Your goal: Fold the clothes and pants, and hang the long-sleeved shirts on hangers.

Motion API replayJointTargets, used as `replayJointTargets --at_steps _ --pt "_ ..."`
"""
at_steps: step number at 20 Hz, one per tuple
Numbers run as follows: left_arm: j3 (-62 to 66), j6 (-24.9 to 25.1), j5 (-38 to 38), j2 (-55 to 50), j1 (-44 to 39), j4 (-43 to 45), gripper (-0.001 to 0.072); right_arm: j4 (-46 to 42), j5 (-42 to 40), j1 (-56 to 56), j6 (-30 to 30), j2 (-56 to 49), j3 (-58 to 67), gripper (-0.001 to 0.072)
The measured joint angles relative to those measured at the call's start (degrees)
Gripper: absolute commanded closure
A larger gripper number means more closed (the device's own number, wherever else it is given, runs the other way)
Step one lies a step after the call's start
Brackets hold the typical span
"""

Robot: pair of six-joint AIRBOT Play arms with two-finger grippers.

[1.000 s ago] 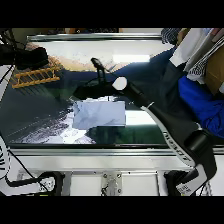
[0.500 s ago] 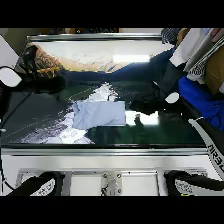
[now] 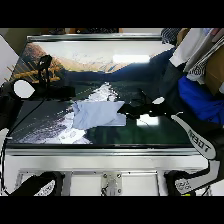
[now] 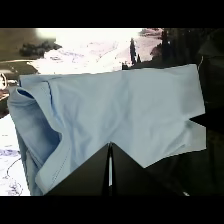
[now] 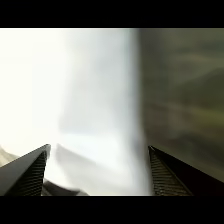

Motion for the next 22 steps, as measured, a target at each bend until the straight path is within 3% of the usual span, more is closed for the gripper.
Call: replayJointTargets --at_steps 2,3,4,5,8,12,17,22 --pt "-0.1 0.0 -0.8 0.1 -0.1 0.0 0.0701 3.1 -0.1 2.8 -0.8 -3.5 4.0 0.0026" --pt "-0.2 0.0 -1.1 0.1 -0.2 0.0 0.0701 4.4 -0.2 4.2 -1.0 -5.1 6.0 0.0221" --pt "-0.2 0.0 -1.4 0.1 -0.2 0.0 0.0701 4.7 -0.7 5.5 -1.4 -6.4 7.6 0.0512" --pt "-0.2 0.0 -1.6 0.1 -0.2 0.0 0.0701 4.6 -1.2 6.7 -1.9 -7.7 9.1 0.0688" --pt "-0.2 0.0 -2.1 0.2 -0.2 -0.1 0.0701 6.5 -0.3 8.3 -5.6 -8.5 12.8 0.0694" --pt "-0.2 0.0 -2.9 0.1 -0.2 -0.1 0.07 -3.7 0.1 3.9 -4.2 -3.8 15.8 0.0695" --pt "-0.2 0.0 -3.0 0.1 -0.2 -0.1 0.07 -33.3 0.3 -11.5 13.7 9.0 16.8 0.0695" --pt "-0.2 0.0 -3.0 0.1 -0.2 -0.1 0.0701 -52.0 3.5 -25.3 28.7 18.1 15.0 0.0695"
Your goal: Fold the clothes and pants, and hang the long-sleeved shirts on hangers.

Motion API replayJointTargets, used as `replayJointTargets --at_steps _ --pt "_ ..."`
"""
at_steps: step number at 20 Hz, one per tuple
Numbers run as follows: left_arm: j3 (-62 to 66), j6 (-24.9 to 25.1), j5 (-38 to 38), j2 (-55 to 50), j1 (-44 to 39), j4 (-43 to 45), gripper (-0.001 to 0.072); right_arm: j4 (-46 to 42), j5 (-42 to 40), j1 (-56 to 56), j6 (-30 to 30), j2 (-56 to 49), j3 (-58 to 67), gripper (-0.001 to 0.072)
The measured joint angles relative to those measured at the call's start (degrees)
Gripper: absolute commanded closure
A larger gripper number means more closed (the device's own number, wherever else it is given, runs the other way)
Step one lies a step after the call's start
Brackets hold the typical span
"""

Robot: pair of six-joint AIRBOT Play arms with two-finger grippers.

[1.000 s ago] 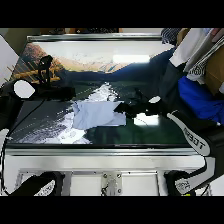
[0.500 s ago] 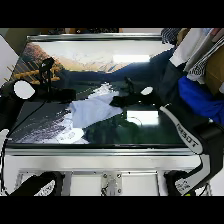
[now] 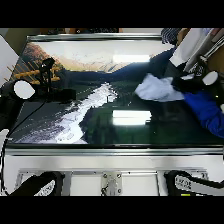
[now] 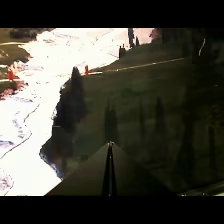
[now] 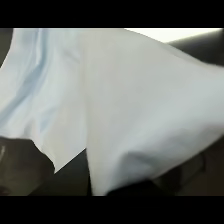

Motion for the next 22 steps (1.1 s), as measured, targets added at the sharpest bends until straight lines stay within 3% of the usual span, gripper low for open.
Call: replayJointTargets --at_steps 4,9,14,15,16,17,18,22 --pt "0.0 0.0 0.0 0.0 0.0 -0.1 0.0701 -6.9 1.2 -4.3 11.2 6.8 -9.7 0.0695" --pt "0.0 0.0 -0.3 0.0 0.0 -0.4 0.0701 -10.3 -0.3 -1.8 26.2 16.4 -27.8 0.0693" --pt "0.0 0.0 -0.4 0.0 0.0 -0.4 0.07 -10.9 -1.5 6.4 33.9 21.7 -37.5 0.0681" --pt "0.0 0.0 -0.4 0.0 0.0 -0.4 0.07 -10.8 -1.6 7.9 34.5 22.1 -38.2 0.0649" --pt "0.0 0.0 -0.6 0.0 0.0 -0.4 0.07 -10.3 -1.7 9.2 34.9 22.4 -38.8 0.0439" --pt "0.0 0.0 -0.7 0.0 0.0 -0.4 0.07 -9.3 -1.7 10.2 35.3 22.6 -39.2 0.014" --pt "0.0 0.0 -0.9 0.0 0.0 -0.4 0.07 -8.2 -1.5 10.8 35.6 22.9 -39.4 0.0047" --pt "0.0 0.0 -1.9 0.0 0.0 -0.4 0.0701 -8.8 3.9 11.8 31.3 26.1 -38.1 0.0048"
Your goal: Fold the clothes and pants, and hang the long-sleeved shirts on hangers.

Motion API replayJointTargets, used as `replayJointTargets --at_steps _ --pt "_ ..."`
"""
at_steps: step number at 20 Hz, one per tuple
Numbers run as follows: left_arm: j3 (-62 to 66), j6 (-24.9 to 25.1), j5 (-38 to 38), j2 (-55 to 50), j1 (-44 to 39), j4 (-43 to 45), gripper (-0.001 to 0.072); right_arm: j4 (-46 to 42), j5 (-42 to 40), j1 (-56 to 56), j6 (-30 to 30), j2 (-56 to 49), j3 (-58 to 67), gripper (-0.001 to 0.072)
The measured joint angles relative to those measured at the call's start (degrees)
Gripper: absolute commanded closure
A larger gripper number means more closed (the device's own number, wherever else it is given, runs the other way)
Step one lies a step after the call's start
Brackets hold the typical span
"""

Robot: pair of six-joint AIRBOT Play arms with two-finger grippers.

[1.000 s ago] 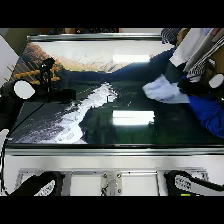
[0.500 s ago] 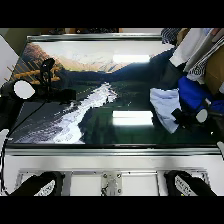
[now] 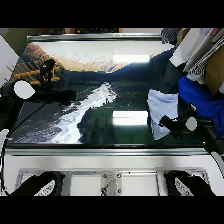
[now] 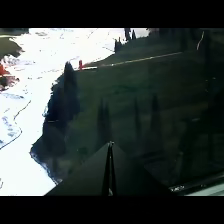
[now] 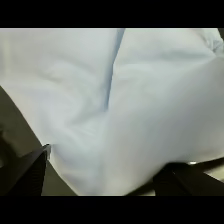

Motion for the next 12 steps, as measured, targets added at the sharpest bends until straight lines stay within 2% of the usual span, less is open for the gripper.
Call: replayJointTargets --at_steps 3,5,9,10,12 --pt "0.0 0.0 -0.6 0.0 0.0 0.0 0.07 -5.4 8.4 -0.5 -7.6 7.0 3.8 0.0048" --pt "0.0 0.0 -0.8 0.0 0.0 0.0 0.0701 -5.8 11.5 -0.6 -12.0 13.0 6.2 0.0048" --pt "0.0 0.0 -0.9 0.0 0.0 0.0 0.07 7.8 11.5 -0.3 -20.6 21.6 7.7 0.0062" --pt "0.0 0.0 -1.0 0.0 0.0 0.0 0.07 11.8 11.3 0.3 -22.9 22.5 7.8 0.0195" --pt "0.0 0.0 -1.0 0.0 0.0 0.0 0.07 18.2 11.1 2.3 -26.8 23.3 7.8 0.0575"
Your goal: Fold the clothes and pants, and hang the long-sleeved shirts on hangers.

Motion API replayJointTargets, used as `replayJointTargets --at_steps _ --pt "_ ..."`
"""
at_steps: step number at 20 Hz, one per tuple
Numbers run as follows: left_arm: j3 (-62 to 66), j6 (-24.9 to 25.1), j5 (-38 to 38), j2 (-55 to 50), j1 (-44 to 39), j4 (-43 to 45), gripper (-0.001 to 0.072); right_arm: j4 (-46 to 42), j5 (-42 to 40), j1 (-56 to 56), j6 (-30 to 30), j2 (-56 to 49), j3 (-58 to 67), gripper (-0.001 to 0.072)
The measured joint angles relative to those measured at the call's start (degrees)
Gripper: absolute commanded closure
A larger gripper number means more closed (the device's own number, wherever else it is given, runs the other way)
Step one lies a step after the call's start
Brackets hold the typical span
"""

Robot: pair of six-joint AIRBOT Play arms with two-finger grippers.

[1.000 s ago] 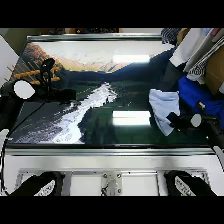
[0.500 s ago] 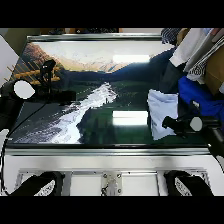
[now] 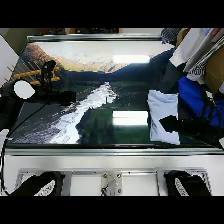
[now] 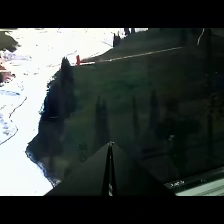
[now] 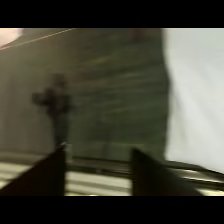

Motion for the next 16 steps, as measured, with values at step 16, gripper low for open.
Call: replayJointTargets --at_steps 16 --pt "0.0 0.0 0.1 0.0 0.0 0.0 0.07 9.1 -0.4 5.9 -5.5 0.1 0.0 0.0692"
